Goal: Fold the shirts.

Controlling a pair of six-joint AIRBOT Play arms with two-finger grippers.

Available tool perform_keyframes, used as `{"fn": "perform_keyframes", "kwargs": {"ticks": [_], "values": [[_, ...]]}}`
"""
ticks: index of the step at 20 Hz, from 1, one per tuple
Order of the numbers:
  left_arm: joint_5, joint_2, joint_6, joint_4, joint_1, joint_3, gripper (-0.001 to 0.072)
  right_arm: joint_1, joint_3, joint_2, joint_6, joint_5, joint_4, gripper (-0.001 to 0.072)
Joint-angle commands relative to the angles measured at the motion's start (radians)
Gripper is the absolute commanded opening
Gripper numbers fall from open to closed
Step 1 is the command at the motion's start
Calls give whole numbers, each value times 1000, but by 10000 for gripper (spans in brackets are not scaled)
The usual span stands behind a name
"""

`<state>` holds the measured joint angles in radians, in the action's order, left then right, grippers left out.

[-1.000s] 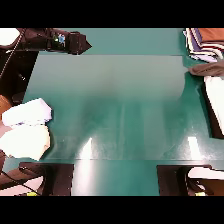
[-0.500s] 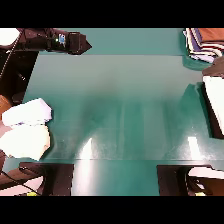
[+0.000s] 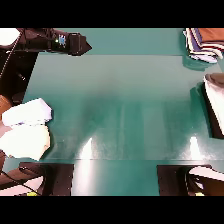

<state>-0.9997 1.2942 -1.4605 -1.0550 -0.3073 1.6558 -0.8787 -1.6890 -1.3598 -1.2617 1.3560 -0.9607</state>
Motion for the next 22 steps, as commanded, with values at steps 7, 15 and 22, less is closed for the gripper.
{"fn": "perform_keyframes", "kwargs": {"ticks": [7, 15, 22], "values": [[-6, -1, 26, 0, 0, 0, 23, -174, 411, 197, -22, 53, -171, 629], [-5, -1, 24, 0, 0, 0, 24, 92, 341, 296, -23, -11, 272, 626], [13, -1, 24, 0, 0, 0, 24, 616, 300, 304, -22, -151, 270, 121]]}}
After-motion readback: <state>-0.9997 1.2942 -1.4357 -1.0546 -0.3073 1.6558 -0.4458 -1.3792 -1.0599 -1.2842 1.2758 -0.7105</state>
